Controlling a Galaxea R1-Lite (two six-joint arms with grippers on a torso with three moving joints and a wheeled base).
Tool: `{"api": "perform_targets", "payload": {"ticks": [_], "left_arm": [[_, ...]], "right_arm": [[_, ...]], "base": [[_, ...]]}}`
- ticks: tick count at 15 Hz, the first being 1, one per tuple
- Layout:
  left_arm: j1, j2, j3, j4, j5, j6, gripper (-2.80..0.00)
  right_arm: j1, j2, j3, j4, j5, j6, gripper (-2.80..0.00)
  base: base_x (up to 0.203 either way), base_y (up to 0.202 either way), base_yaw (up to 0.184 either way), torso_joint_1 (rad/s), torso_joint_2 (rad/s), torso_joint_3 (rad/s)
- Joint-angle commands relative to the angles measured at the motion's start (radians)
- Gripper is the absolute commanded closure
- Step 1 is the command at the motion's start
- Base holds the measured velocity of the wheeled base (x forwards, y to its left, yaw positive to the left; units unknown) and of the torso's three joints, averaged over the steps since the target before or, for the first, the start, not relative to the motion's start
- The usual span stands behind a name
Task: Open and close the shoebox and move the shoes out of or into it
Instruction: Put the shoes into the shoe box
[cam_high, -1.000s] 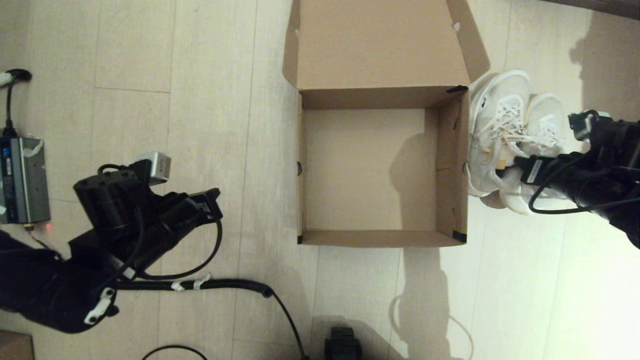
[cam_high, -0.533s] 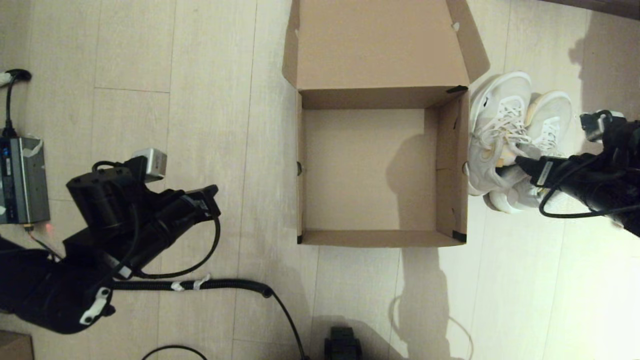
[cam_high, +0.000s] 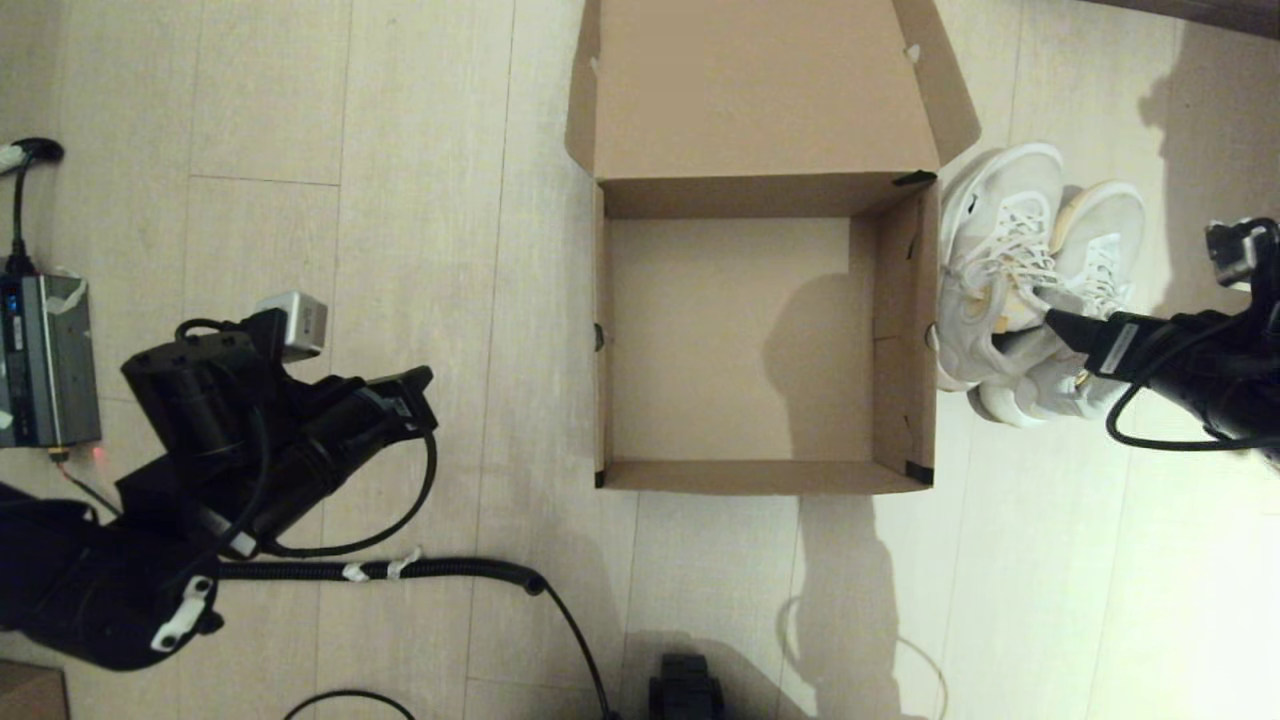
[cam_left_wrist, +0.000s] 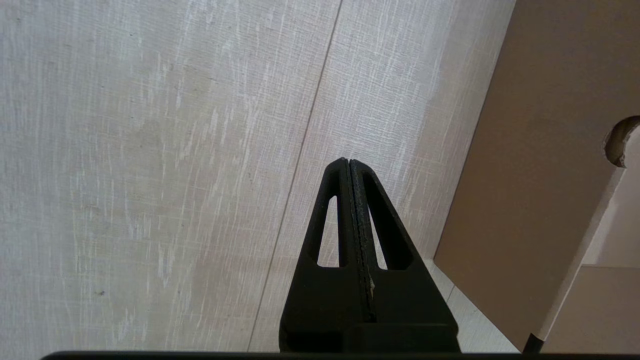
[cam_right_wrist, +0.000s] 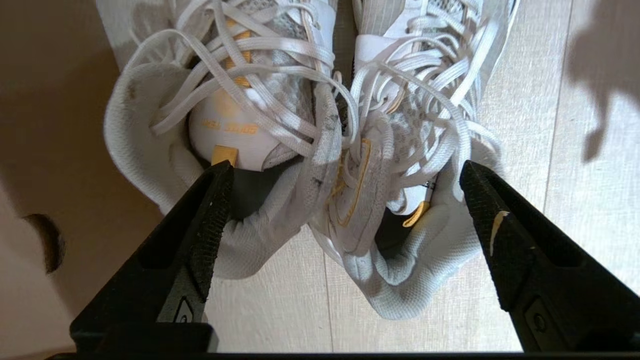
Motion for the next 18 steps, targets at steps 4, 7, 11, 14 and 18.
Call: {"api": "perform_targets", "payload": {"ticks": [4,7,11,14,18], "left_arm": [[0.025,0.008,0.013,-0.007,-0.003,-0.006,0.00],[0.024,0.013,0.017,-0.008,-0.004,-0.006,0.00],[0.026,0.010,0.017,-0.008,-0.006,-0.006,0.00],[0.026,0.006,0.018,-0.008,-0.003,-0.006,0.00],[0.026,-0.003,0.018,-0.008,-0.002,-0.005,0.00]], "right_arm": [[-0.003,0.135,-0.009,-0.111,-0.003,0.007,-2.80],[-0.002,0.180,-0.032,-0.140,-0.009,0.008,-2.80],[-0.002,0.233,-0.059,-0.160,-0.009,0.055,0.00],[0.000,0.275,-0.074,-0.190,-0.010,0.076,0.00],[-0.001,0.159,-0.100,-0.083,-0.009,0.076,0.00]], "base": [[0.000,0.000,0.000,0.000,0.00,0.000],[0.000,0.000,0.000,0.000,0.00,0.000],[0.000,0.000,0.000,0.000,0.00,0.000],[0.000,0.000,0.000,0.000,0.00,0.000],[0.000,0.000,0.000,0.000,0.00,0.000]]}}
